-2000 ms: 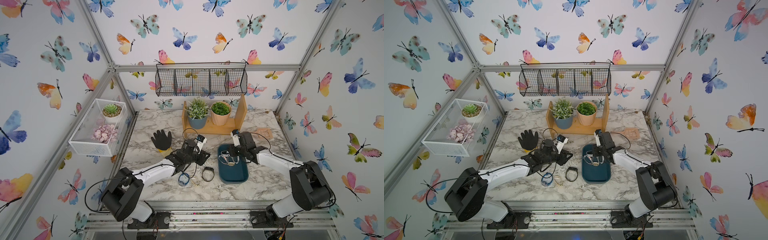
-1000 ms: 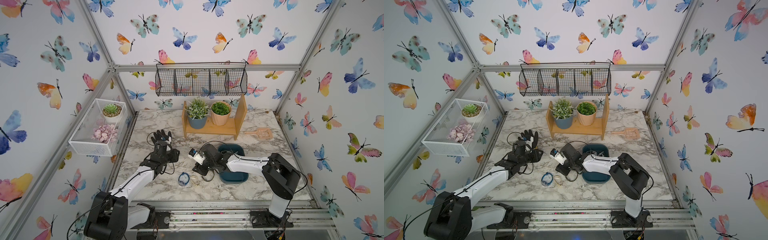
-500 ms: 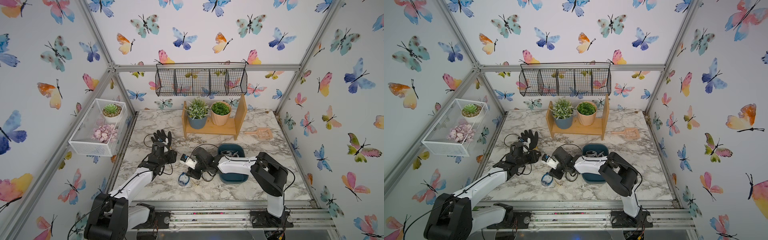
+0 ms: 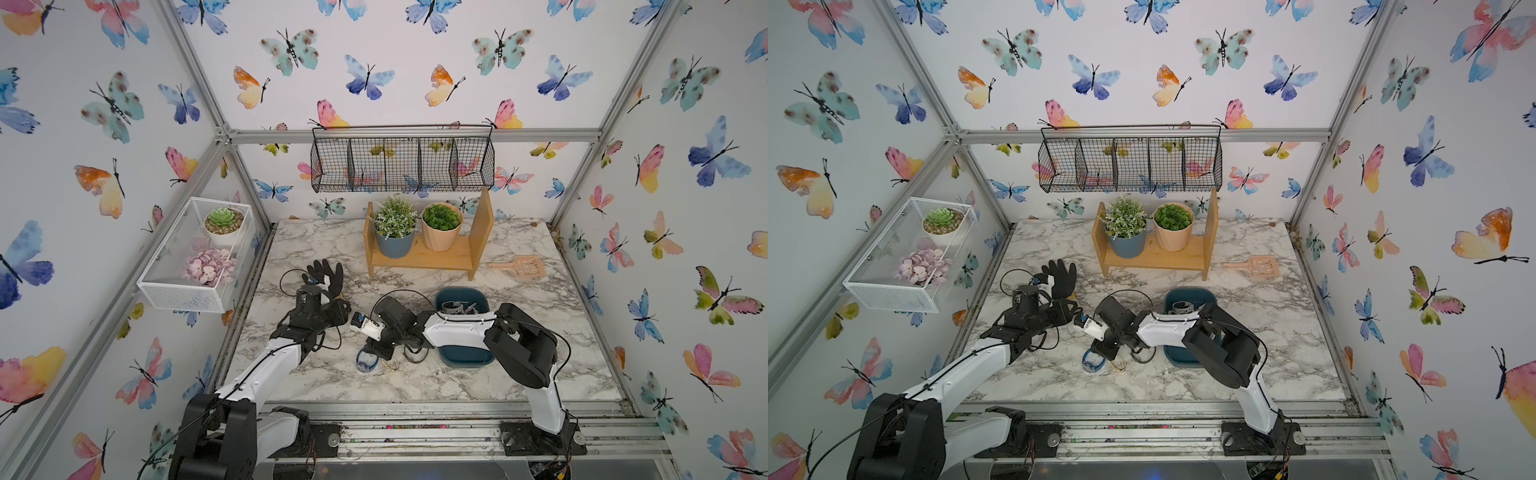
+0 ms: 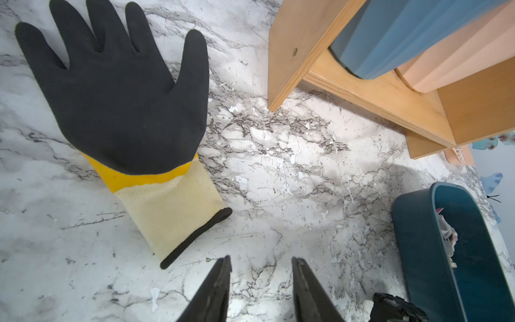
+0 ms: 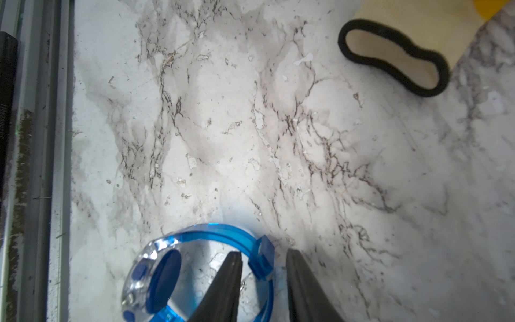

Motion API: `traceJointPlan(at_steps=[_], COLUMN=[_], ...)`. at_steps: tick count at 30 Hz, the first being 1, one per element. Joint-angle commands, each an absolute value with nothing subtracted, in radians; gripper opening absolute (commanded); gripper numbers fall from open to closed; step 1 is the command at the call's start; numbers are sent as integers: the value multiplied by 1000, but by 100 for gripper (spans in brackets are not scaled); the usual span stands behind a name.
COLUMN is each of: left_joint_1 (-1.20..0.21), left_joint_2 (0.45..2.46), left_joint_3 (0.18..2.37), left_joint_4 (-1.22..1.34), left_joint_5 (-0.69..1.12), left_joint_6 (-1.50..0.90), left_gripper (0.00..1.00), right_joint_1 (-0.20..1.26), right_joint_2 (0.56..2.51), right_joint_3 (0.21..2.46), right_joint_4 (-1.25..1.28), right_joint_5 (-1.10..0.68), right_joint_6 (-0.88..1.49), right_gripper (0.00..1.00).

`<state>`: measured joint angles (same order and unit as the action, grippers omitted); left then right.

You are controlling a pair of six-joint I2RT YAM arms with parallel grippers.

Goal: Put the watch into the storage box
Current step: Pick up the watch at the center of the board, then place the watch in the storage box.

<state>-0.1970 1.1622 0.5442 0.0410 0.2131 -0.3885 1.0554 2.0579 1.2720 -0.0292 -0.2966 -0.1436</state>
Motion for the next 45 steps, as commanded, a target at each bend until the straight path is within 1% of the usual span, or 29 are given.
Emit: traceJointPlan(at_steps=[1,7,9,14,19,23,26,31,34,39,45], left_joint_1=[-189,-189,-189,-189,-189,-189,-198,-276,-314,-393,-496], left_joint_2=[1152,1153,1149,1143,1141,1146,1147,1152,1159,1188,1227], left_joint_3=[535,523,523,526,530,539,547,582,591,617,658], left_joint_4=[58,67,64,55,52,48,58,51,75,113,132], left_joint_5=[264,272,272,259,256,254,288,290,309,333,360], left_joint_6=[-392,-400,-400,-395,-397,-397,-386,-337,-329,-305,-282], left_gripper=[42,42,42,42,42,42,43,43,43,43,43], right_joint_1=[1065,1069,1069,1069,1069,1069,1069,1066,1051,987,844], right_joint_2=[2077,2086,2080,2056,2022,1950,1894,1778,1692,1568,1474], right_joint_3=[1288,1289,1282,1265,1252,1191,1155,1087,1030,941,870], right_joint_4=[-29,-18,-5,30,55,118,122,88,83,65,19], right_joint_5=[-298,-280,-280,-277,-275,-243,-193,-76,-36,2,-17], right_joint_6=[-148,-137,-131,-120,-97,-69,-60,-41,-10,31,78], right_gripper=[30,21,20,9,3,2,2,2,2,2,2])
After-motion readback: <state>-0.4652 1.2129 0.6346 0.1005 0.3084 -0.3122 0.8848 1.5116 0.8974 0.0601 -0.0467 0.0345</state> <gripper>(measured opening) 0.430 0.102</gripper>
